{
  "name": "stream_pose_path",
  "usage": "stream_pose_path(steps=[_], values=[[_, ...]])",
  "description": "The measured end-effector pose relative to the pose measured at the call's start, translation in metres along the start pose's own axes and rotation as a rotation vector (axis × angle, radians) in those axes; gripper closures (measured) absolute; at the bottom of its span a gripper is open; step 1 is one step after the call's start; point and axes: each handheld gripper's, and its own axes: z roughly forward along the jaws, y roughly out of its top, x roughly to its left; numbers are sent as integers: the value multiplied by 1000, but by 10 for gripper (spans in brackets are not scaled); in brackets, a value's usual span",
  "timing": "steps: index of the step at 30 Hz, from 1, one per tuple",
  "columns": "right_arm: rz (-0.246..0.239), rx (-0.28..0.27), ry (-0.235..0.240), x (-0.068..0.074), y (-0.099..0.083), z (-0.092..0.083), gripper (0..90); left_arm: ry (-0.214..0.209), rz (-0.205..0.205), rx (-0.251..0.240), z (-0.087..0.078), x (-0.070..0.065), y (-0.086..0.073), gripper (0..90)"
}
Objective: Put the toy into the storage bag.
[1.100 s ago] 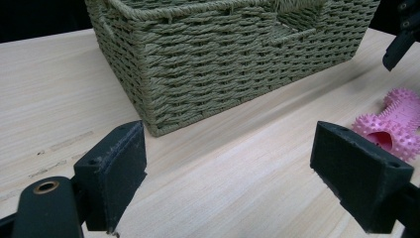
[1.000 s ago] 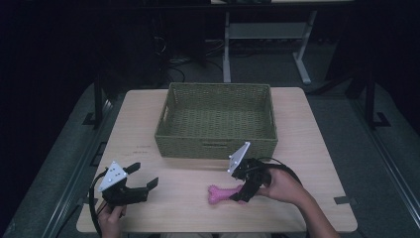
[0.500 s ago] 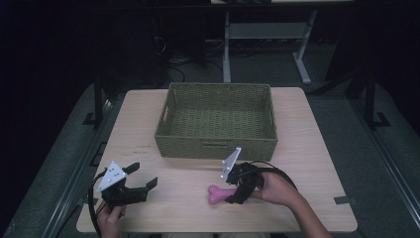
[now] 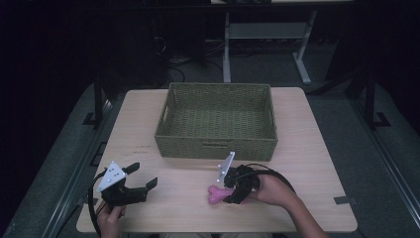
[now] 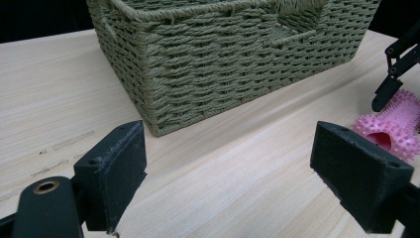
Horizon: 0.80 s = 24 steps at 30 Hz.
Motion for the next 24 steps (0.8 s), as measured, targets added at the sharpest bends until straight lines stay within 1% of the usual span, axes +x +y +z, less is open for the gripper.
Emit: stream_pose_path(steps=[3, 8, 11, 15, 20, 22, 24], values=[[-10, 14, 0, 1, 1, 2, 492, -1, 0, -2, 0, 0, 0, 139], [-21, 19, -3, 2, 3, 5, 501, -1, 1, -2, 0, 0, 0, 138], [-28, 26, -11, 3, 3, 6, 538, 0, 1, -3, 0, 1, 0, 138], [-33, 25, -19, 3, 3, 6, 551, -1, 0, -3, 0, 1, 0, 138], [-24, 30, -16, 3, 3, 7, 553, 0, 3, -5, 0, 0, 0, 138], [-18, 29, -11, 2, 3, 7, 552, -2, -2, -5, 0, 0, 0, 138], [-21, 27, -11, 2, 3, 7, 552, -2, 0, -3, 0, 0, 0, 139]])
